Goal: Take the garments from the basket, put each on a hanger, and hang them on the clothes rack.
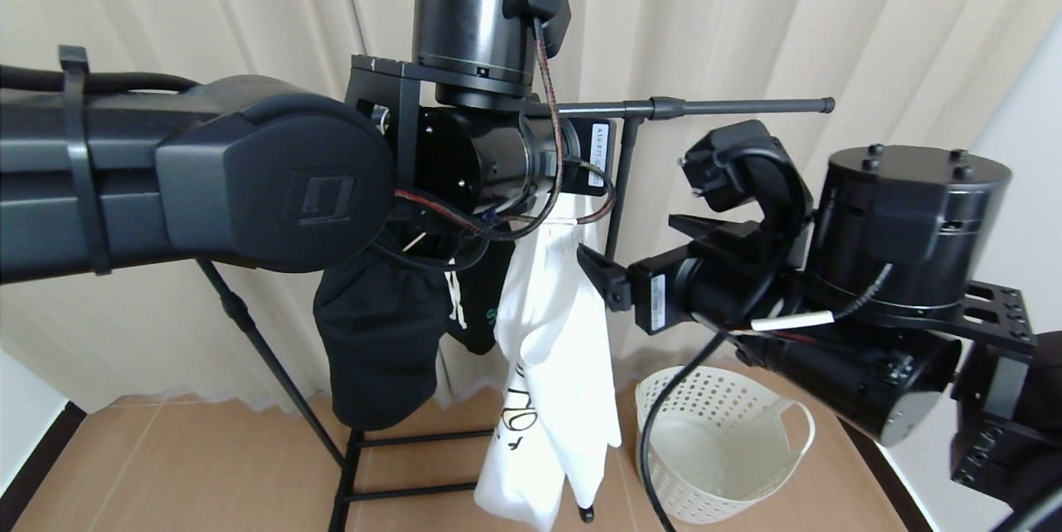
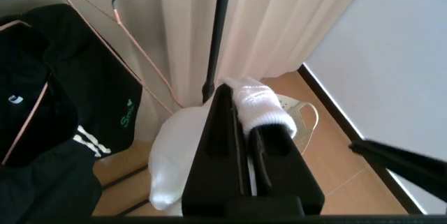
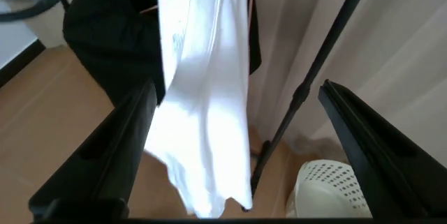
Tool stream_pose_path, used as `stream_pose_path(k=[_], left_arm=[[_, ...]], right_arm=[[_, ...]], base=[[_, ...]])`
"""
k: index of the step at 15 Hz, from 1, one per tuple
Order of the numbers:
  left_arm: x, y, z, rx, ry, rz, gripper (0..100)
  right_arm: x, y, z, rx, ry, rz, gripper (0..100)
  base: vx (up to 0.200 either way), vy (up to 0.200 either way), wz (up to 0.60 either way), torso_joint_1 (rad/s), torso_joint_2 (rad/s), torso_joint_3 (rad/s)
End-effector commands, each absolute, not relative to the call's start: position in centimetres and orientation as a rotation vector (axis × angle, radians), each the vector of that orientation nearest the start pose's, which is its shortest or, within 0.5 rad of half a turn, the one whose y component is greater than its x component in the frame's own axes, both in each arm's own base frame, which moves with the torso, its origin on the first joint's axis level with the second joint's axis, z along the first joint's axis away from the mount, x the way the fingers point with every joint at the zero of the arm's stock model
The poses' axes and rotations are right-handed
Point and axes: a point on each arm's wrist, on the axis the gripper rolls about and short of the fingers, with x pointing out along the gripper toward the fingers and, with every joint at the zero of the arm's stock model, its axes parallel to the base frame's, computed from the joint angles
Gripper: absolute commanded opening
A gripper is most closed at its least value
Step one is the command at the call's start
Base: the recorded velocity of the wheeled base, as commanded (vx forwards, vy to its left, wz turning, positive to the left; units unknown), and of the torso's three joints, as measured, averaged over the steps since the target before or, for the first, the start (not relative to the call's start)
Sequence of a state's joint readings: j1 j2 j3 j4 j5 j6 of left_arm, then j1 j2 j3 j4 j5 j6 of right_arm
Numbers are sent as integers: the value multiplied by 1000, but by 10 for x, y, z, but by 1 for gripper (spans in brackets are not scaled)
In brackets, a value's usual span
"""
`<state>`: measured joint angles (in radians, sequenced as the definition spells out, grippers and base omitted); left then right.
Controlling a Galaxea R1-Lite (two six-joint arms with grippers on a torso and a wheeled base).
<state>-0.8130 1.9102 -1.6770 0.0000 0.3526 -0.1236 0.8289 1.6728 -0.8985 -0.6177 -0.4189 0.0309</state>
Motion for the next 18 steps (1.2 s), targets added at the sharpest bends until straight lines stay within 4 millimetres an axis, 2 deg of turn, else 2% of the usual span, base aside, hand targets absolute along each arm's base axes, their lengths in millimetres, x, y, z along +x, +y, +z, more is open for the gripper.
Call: stream_pose_path(k=[1,2,4,6,13,17,18], left_arm=[[270,-274,293,8,223,-445,0],[270,-274,293,11,224,-445,0],[270,-274,293,11,222,-445,0],[270,-274,293,11,222,-445,0],[271,-273,293,10,224,-444,0],[270,-271,295,8,221,-441,0],[270,-271,295,8,221,-441,0]], right_arm=[[239,239,198,-80,156,366,100],[254,231,192,-89,173,322,100],[267,225,182,-97,196,284,100],[273,220,174,-109,220,264,100],[265,204,155,-144,289,249,100],[262,202,156,-146,289,255,100],[262,202,157,-144,287,257,0]], base=[[0,0,0,0,0,0],[0,0,0,0,0,0],[0,0,0,0,0,0],[0,0,0,0,0,0],[0,0,0,0,0,0],[0,0,0,0,0,0],[0,0,0,0,0,0]])
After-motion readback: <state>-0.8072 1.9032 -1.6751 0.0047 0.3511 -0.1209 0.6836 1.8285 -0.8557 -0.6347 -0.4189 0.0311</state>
